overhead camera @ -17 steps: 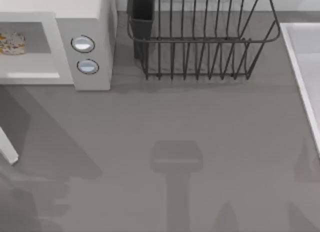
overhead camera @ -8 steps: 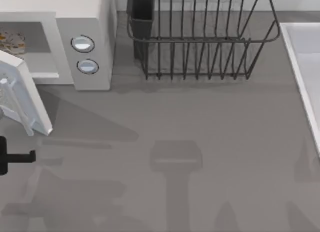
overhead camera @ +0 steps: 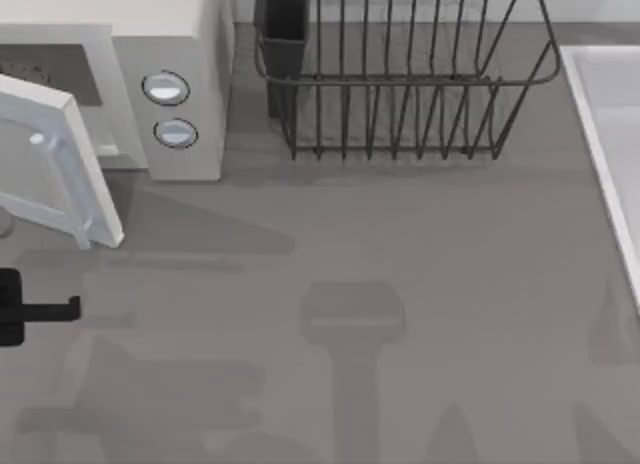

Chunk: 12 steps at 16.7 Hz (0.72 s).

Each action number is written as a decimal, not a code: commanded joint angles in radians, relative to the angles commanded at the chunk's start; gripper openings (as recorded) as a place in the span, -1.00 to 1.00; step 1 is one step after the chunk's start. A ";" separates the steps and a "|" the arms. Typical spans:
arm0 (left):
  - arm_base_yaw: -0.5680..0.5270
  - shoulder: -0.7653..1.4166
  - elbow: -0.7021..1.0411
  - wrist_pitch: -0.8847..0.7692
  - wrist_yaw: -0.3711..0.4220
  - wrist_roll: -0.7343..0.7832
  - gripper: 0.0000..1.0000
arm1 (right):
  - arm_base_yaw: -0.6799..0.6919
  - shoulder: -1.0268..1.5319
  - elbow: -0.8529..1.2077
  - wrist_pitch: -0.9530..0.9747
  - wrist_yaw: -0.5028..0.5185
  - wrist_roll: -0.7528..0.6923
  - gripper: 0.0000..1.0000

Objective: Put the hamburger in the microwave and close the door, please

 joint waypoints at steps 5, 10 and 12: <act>-0.004 0.216 0.125 0.086 -0.002 -0.001 -1.00 | 0.000 0.000 0.000 0.000 0.000 0.000 1.00; -0.010 0.461 0.262 0.186 -0.004 -0.001 -1.00 | 0.000 0.000 0.000 0.000 0.000 0.000 1.00; -0.011 0.496 0.287 0.205 -0.004 -0.001 -1.00 | 0.000 0.000 0.000 0.000 0.000 0.000 1.00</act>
